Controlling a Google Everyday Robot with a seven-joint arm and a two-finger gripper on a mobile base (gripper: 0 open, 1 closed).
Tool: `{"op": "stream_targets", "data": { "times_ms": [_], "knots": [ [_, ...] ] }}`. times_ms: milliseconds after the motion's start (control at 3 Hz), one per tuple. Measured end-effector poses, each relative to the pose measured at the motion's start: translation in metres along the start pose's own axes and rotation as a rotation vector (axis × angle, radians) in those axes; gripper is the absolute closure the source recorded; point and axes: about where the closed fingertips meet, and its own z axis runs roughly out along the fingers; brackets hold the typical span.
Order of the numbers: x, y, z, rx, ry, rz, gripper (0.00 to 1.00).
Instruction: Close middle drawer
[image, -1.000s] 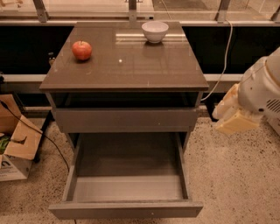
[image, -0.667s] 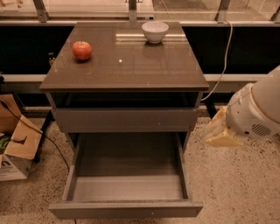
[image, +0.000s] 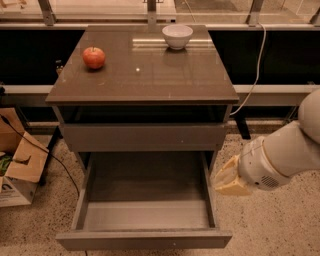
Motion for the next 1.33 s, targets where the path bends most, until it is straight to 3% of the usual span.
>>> {"op": "stream_targets", "data": {
  "times_ms": [333,1000,1333],
  "knots": [
    [0.025,0.008,0.048,-0.099,-0.042,0.076,1.0],
    [0.028,0.018,0.065,-0.115,-0.003,0.09,1.0],
    [0.047,0.046,0.113,-0.159,-0.027,0.138,1.0]
  ]
}}
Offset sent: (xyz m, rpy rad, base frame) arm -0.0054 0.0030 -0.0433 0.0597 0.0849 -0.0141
